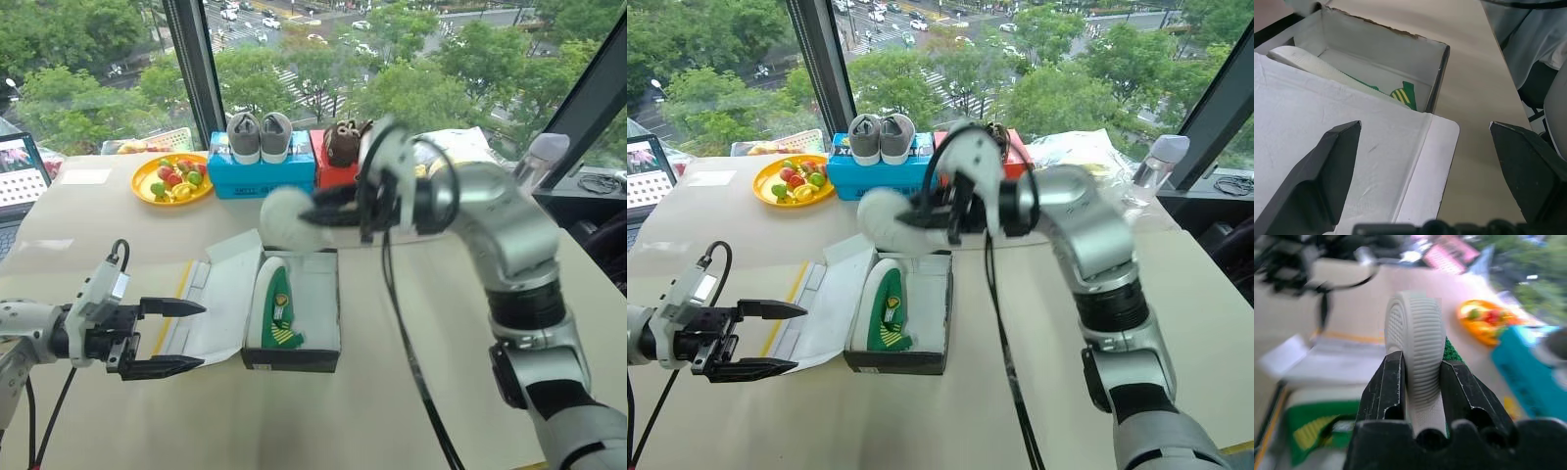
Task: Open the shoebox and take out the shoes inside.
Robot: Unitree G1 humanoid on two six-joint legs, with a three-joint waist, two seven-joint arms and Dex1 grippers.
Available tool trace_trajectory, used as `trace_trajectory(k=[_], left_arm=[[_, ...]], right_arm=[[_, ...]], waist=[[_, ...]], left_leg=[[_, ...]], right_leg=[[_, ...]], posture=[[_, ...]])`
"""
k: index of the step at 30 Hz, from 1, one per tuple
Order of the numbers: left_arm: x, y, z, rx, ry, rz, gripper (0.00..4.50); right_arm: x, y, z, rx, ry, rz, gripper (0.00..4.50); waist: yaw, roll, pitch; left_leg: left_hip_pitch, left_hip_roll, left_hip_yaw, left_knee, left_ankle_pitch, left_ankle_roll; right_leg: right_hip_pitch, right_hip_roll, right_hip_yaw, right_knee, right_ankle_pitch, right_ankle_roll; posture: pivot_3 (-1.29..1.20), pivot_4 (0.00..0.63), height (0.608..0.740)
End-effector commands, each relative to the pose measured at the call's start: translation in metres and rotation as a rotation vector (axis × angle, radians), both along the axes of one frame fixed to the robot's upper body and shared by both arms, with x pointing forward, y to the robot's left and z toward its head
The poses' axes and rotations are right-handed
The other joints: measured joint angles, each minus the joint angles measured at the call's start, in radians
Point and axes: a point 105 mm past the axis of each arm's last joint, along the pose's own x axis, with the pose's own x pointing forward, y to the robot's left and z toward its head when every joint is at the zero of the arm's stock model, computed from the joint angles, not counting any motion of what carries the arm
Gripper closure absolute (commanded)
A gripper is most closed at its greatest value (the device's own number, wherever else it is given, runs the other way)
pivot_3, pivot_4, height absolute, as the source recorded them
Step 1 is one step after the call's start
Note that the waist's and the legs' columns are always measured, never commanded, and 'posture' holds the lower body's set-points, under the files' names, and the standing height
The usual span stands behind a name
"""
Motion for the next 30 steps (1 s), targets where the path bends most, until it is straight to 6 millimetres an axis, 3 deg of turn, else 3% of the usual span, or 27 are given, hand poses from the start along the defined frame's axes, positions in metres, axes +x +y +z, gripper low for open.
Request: trace_trajectory(k=[1,3,5,11,15,19,25,28,30], left_arm=[[0.000,-0.002,0.005,0.014,-0.024,-0.024,0.00],[0.000,-0.003,0.004,0.012,-0.023,-0.027,0.00],[0.000,-0.004,0.005,0.010,-0.024,-0.029,0.00],[0.002,-0.006,0.005,0.006,-0.024,-0.037,0.00],[0.002,-0.006,0.005,0.005,-0.021,-0.041,0.00],[0.002,-0.006,0.005,0.005,-0.022,-0.043,0.00],[0.002,-0.005,0.005,0.007,-0.022,-0.045,0.00],[0.002,-0.005,0.005,0.008,-0.022,-0.047,0.00],[0.003,-0.005,0.005,0.006,-0.023,-0.050,0.00]], right_arm=[[0.006,-0.041,0.035,0.119,-0.073,-0.168,3.31],[0.020,-0.059,0.018,0.036,-0.113,-0.306,3.31],[0.035,-0.076,-0.017,-0.147,-0.170,-0.444,3.31],[0.055,-0.111,-0.101,-0.531,-0.332,-0.634,3.31],[0.058,-0.127,-0.133,-0.685,-0.409,-0.702,3.31],[0.043,-0.123,-0.180,-0.803,-0.362,-0.657,3.31],[0.000,-0.088,-0.233,-0.763,-0.098,-0.520,3.31],[-0.011,-0.077,-0.242,-0.636,0.078,-0.540,2.59],[-0.017,-0.075,-0.242,-0.583,0.155,-0.552,1.89]], waist=[[0.003,0.000,0.000],[0.000,0.000,0.000],[-0.003,-0.001,0.000],[-0.015,0.000,0.000],[-0.014,0.001,0.001],[-0.006,0.001,0.001],[-0.014,0.001,0.000],[-0.014,-0.004,-0.003],[-0.014,-0.006,-0.005]], left_leg=[[0.000,0.000,0.000,0.000,0.000,0.000],[0.000,0.000,0.000,0.000,-0.001,0.002],[0.000,0.000,0.001,-0.001,-0.001,0.002],[0.000,-0.001,0.002,-0.001,-0.001,0.002],[0.000,-0.001,0.003,-0.001,0.000,0.000],[0.000,-0.001,0.002,0.000,0.000,0.000],[0.001,0.001,0.001,0.000,0.000,0.000],[0.004,0.002,0.000,-0.001,-0.002,0.004],[0.007,0.004,-0.001,-0.001,-0.003,0.004]], right_leg=[[0.000,0.000,0.000,0.000,0.000,0.000],[0.000,0.000,0.001,-0.001,0.000,0.001],[0.000,0.000,0.001,-0.002,0.000,0.001],[-0.001,0.000,0.004,-0.002,-0.001,0.003],[-0.002,0.000,0.005,-0.001,-0.001,0.003],[-0.001,0.001,0.005,-0.001,-0.002,0.004],[0.000,0.004,0.006,0.000,-0.003,0.006],[0.003,0.006,0.006,-0.001,-0.003,0.006],[0.007,0.008,0.005,-0.001,-0.004,0.005]], posture=[[0.00,0.150,0.731],[0.00,0.150,0.731],[0.00,0.150,0.731],[0.00,0.150,0.731],[0.00,0.150,0.731],[0.00,0.150,0.731],[0.00,0.150,0.731],[0.00,0.150,0.731],[0.00,0.150,0.731]])
